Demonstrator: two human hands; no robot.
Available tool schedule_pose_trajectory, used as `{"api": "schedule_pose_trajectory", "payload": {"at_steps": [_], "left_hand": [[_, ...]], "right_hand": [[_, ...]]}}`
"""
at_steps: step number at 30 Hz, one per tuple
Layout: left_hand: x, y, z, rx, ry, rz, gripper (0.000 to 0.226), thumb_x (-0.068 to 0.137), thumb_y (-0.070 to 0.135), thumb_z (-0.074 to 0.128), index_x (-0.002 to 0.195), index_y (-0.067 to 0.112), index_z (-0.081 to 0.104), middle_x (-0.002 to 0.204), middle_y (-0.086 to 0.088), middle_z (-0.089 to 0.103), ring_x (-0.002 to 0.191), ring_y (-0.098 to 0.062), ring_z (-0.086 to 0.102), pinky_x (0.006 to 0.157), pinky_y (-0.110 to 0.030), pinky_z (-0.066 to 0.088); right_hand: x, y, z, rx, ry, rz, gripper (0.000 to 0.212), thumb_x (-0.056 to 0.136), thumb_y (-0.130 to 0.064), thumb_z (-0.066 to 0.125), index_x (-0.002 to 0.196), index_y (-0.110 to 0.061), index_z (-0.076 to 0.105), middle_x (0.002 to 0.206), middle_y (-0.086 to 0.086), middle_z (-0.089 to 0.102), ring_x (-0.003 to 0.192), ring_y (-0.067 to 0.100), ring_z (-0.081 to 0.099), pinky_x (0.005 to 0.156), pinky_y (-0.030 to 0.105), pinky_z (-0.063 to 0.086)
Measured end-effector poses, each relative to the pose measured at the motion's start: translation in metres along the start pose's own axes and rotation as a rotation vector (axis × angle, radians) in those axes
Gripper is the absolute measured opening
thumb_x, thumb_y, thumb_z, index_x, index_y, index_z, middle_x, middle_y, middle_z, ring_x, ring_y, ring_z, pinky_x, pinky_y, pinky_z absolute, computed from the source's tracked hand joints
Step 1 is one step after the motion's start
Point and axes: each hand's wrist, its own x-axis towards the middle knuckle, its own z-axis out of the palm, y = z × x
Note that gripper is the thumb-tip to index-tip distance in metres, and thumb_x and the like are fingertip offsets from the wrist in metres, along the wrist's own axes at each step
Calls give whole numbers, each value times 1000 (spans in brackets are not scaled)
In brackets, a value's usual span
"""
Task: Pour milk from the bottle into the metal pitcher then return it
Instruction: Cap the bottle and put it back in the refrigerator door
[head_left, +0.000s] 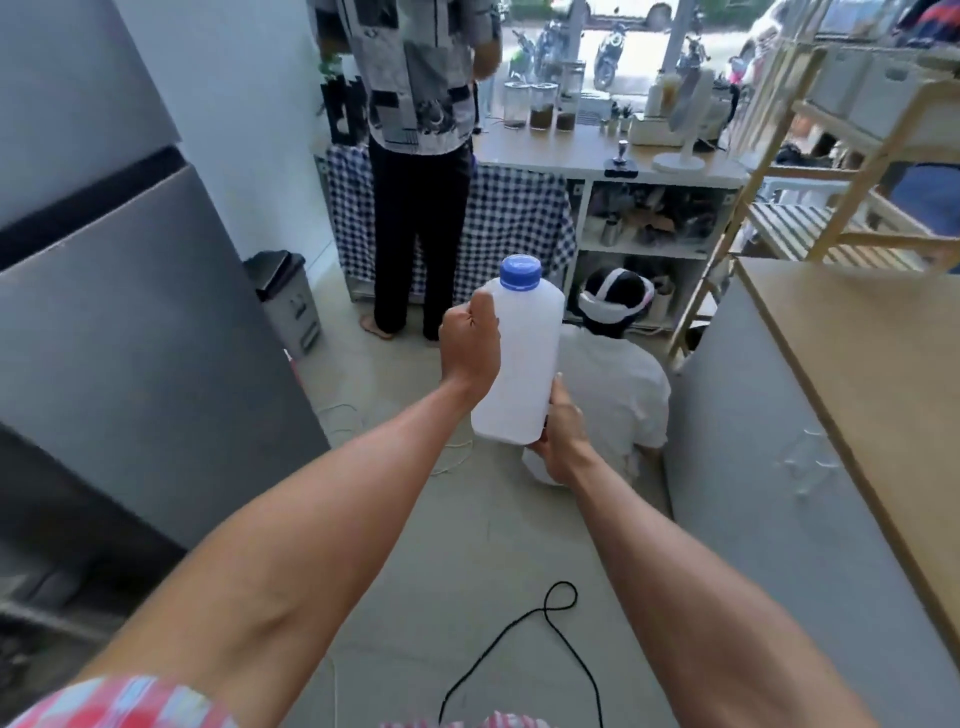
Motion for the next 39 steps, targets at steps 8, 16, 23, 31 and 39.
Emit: {"api": "schedule_pose_trajectory", "payload": {"at_steps": [8,16,23,31,39], "left_hand": [[48,-10,-149,76,301,30,41,93,34,41,54,21,35,50,1,38,56,-19,36,58,-35,31],[67,-11,-267,128,624,-31,39,91,35,40,56,18,33,52,2,38,56,-19,35,54,-31,29],[80,-15,-338,123,866,-67,44,90,37,39,49,23,31,46,8,34,52,-18,32,57,-35,29],[81,-6,-391,126,1135,-82,46,93,43,42,55,20,31,51,4,38,55,-20,35,59,-37,31],[64,0,-423,157,1338,-69,50,92,52,47,59,18,31,57,-4,36,56,-19,35,58,-35,30]], "right_hand": [[-21,19,163,-189,-231,84,55,98,-68,43,103,-23,73,103,6,78,94,28,75,90,50,60],[-32,44,285,-318,-512,156,48,102,-63,40,101,-26,70,103,5,77,95,28,75,90,50,60],[-31,65,374,-416,-731,205,51,99,-62,47,110,-19,72,106,7,78,93,26,76,88,49,61],[-32,80,451,-549,-985,247,51,101,-58,46,115,-16,70,106,10,77,94,30,76,86,51,62],[-55,100,491,-658,-1178,265,46,97,-57,45,105,-21,73,105,7,78,98,32,75,88,53,61]]}}
